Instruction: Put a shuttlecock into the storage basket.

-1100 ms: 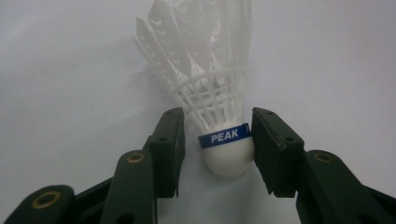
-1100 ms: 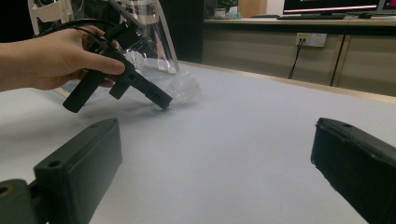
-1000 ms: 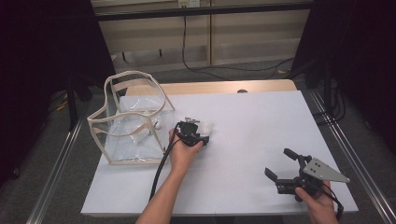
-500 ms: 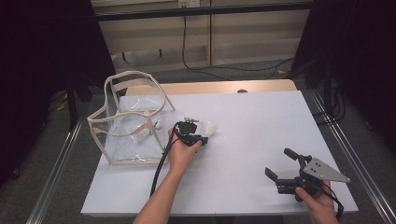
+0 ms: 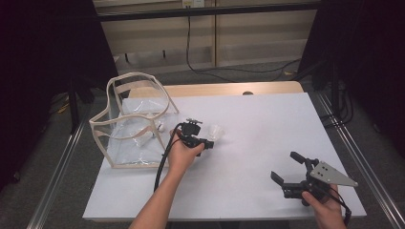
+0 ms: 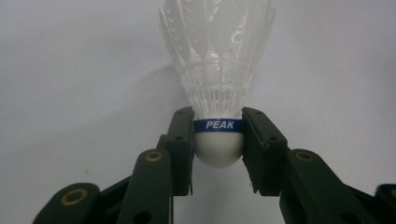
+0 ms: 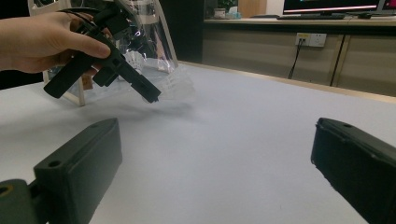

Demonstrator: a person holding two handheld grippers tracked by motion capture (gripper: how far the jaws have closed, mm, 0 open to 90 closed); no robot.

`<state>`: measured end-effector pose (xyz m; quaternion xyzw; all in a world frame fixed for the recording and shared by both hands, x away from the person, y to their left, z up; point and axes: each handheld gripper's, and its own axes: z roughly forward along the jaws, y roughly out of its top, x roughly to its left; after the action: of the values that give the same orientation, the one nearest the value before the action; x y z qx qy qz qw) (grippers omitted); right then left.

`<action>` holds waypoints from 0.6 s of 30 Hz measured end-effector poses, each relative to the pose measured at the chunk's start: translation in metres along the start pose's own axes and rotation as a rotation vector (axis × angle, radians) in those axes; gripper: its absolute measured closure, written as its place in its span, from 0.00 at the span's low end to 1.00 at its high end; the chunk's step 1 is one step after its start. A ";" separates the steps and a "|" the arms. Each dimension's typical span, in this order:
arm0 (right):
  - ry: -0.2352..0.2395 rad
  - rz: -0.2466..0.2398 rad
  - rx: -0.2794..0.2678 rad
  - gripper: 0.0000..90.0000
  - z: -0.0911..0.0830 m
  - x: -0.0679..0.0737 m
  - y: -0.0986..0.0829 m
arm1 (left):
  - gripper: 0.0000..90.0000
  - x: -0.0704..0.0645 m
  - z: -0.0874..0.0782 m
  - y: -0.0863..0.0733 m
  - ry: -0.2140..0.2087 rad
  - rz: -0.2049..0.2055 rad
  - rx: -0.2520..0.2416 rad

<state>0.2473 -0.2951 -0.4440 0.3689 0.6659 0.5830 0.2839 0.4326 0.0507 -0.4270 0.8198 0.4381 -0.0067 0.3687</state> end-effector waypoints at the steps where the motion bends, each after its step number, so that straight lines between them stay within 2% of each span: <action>1: 0.000 -0.001 -0.001 0.02 0.000 0.000 0.000 | 0.73 0.000 -0.001 0.000 -0.007 0.002 0.002; 8: 0.000 -0.001 -0.003 0.02 0.000 0.000 0.000 | 0.73 -0.002 -0.008 0.004 -0.040 -0.007 0.006; 16: -0.001 -0.002 -0.002 0.02 0.000 0.000 0.000 | 0.73 -0.006 -0.013 0.009 -0.065 0.020 0.032; 18: -0.001 -0.003 -0.002 0.02 0.000 0.000 0.000 | 0.73 -0.007 -0.014 0.010 -0.070 0.013 0.031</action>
<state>0.2475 -0.2948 -0.4440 0.3680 0.6659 0.5829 0.2853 0.4312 0.0503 -0.4082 0.8276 0.4193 -0.0399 0.3711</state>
